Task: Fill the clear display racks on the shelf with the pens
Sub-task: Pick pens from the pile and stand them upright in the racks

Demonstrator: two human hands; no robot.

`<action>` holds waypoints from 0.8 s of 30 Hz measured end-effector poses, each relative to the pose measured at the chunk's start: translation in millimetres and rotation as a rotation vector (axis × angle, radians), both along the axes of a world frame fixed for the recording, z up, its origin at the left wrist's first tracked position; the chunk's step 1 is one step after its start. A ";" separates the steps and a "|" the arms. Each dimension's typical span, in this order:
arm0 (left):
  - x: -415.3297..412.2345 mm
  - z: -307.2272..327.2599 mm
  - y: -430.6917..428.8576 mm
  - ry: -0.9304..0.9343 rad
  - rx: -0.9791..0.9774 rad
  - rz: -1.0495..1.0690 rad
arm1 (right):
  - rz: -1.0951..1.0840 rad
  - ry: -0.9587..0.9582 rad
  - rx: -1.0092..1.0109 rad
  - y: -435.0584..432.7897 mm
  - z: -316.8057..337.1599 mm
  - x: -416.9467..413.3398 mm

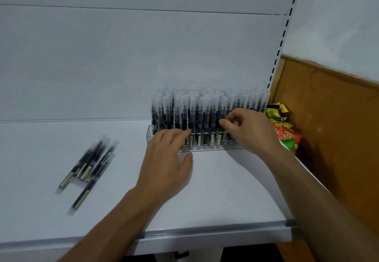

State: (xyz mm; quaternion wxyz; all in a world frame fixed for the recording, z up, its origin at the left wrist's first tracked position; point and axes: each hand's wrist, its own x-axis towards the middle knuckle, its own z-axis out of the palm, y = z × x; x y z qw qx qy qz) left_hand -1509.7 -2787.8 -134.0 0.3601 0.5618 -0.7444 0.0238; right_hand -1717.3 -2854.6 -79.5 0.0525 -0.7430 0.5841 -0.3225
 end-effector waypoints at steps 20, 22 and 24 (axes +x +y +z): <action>170.0 26.6 42.1 0.287 0.247 0.439 | 0.557 0.099 0.321 40.9 -29.8 153.2; 188.8 23.3 45.4 0.287 0.291 0.493 | 0.564 0.135 0.302 37.1 -31.0 175.3; 200.1 20.1 46.7 0.287 0.325 0.520 | 0.546 0.201 0.259 35.2 -32.2 197.2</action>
